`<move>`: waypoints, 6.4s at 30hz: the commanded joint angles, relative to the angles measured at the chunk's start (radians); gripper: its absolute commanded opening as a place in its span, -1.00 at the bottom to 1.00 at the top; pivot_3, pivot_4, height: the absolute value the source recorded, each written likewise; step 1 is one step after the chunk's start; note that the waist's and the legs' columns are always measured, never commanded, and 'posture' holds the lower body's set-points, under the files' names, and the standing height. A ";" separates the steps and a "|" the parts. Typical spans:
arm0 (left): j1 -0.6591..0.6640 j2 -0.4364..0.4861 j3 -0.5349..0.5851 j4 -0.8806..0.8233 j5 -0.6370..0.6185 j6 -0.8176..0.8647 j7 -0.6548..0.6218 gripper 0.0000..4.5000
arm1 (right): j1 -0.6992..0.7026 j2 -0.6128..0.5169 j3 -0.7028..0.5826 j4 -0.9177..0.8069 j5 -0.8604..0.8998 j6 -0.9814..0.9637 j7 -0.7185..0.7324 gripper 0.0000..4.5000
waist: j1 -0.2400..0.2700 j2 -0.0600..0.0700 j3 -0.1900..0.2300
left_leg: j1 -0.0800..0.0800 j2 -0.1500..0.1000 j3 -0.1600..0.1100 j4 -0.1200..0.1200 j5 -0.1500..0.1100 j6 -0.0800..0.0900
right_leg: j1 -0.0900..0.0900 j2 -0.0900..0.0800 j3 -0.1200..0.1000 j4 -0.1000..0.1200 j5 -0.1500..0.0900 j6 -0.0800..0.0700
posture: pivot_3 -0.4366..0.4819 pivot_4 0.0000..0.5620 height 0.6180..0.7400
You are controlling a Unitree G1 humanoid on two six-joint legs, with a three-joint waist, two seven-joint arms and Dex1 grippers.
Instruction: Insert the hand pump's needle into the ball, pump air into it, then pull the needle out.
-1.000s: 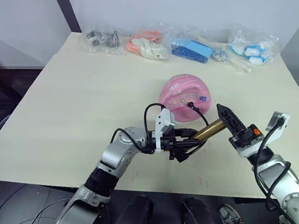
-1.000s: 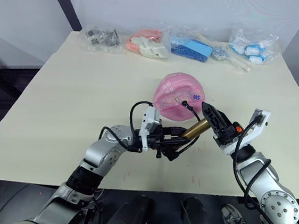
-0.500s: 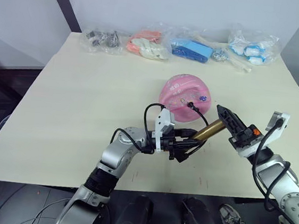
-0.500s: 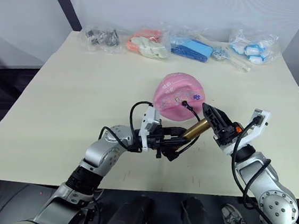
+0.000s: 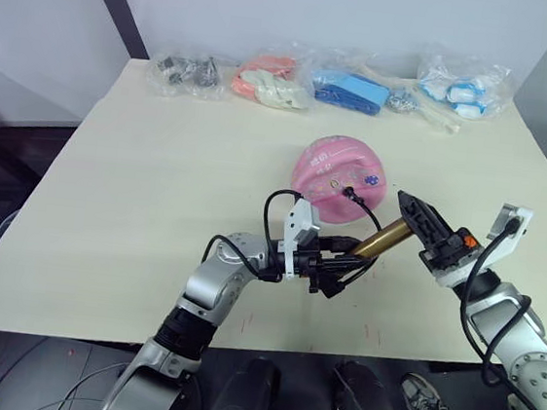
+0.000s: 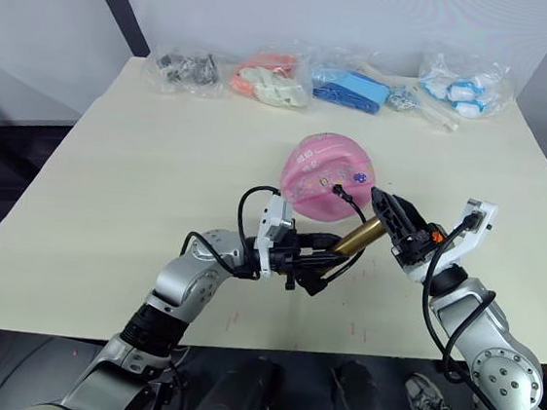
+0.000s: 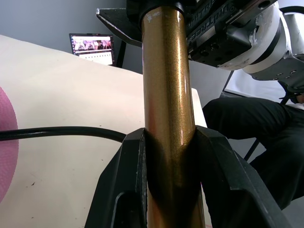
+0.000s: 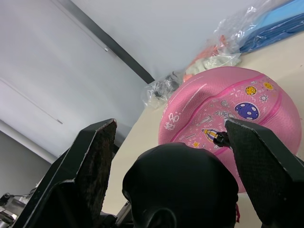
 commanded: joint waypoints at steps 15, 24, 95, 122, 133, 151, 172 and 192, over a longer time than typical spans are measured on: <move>-0.014 -0.010 0.007 -0.012 -0.013 -0.011 0.002 -0.56 | -0.008 -0.002 -0.002 -0.030 -0.021 -0.004 0.020 0.08 | 0.000 0.000 0.000 | 0.000 0.000 0.000 0.000 0.000 0.000 | 0.000 0.000 0.000 0.000 0.000 0.000 | -0.05 -0.47 1.00; -0.017 -0.005 0.009 0.001 -0.004 -0.004 0.013 -0.56 | -0.009 -0.002 -0.001 -0.037 -0.026 -0.005 0.030 -0.22 | 0.000 0.000 0.000 | 0.000 0.000 0.000 0.000 0.000 0.000 | 0.000 0.000 0.000 0.000 0.000 0.000 | -0.05 -0.47 1.00; -0.116 -0.023 -0.140 0.370 0.308 -0.256 -0.049 -0.49 | -0.064 -0.304 0.132 -0.058 -0.654 -0.220 0.699 -0.22 | 0.003 -0.003 0.002 | -0.002 0.000 -0.001 0.000 0.000 0.000 | -0.001 0.000 -0.001 -0.001 0.000 0.000 | -0.05 -0.47 1.00; -0.129 -0.067 -0.167 0.626 0.435 -0.387 0.014 -0.49 | -0.192 -0.363 -0.065 -0.070 -0.444 -0.099 0.642 -0.22 | 0.003 -0.003 0.002 | -0.002 0.000 0.000 0.001 0.000 0.000 | -0.001 -0.001 -0.001 0.000 0.000 0.000 | -0.05 -0.47 1.00; -0.128 -0.089 -0.187 0.615 0.440 -0.372 0.006 -0.49 | -0.224 -0.493 -0.244 -0.035 -0.249 -0.003 0.663 -0.22 | 0.005 -0.003 0.002 | -0.002 0.000 0.000 0.001 0.000 0.001 | -0.001 -0.001 -0.001 0.000 0.000 0.000 | -0.05 -0.47 1.00; -0.160 -0.162 -0.207 0.686 0.474 -0.396 0.029 -0.49 | -0.330 -0.610 -0.335 0.053 -0.103 0.088 0.681 -0.22 | 0.025 -0.004 0.002 | -0.003 0.000 0.002 0.001 -0.002 0.003 | -0.001 -0.002 -0.001 -0.001 0.000 0.000 | -0.05 -0.47 1.00; -0.165 -0.173 -0.195 0.732 0.489 -0.417 0.039 -0.49 | -0.001 -0.441 -0.059 0.065 -0.519 -0.128 0.759 -0.22 | 0.027 -0.014 -0.005 | 0.006 0.000 0.001 0.001 -0.003 0.004 | 0.007 -0.001 -0.002 -0.003 0.000 0.001 | -0.05 -0.47 1.00; -0.161 -0.185 -0.162 0.794 0.474 -0.514 0.052 -0.49 | 0.042 -0.367 0.039 0.075 -0.709 -0.330 0.780 -0.22 | 0.027 -0.017 -0.009 | 0.006 0.000 0.001 0.001 -0.003 0.004 | 0.007 -0.001 -0.002 -0.004 0.000 0.001 | -0.05 -0.47 1.00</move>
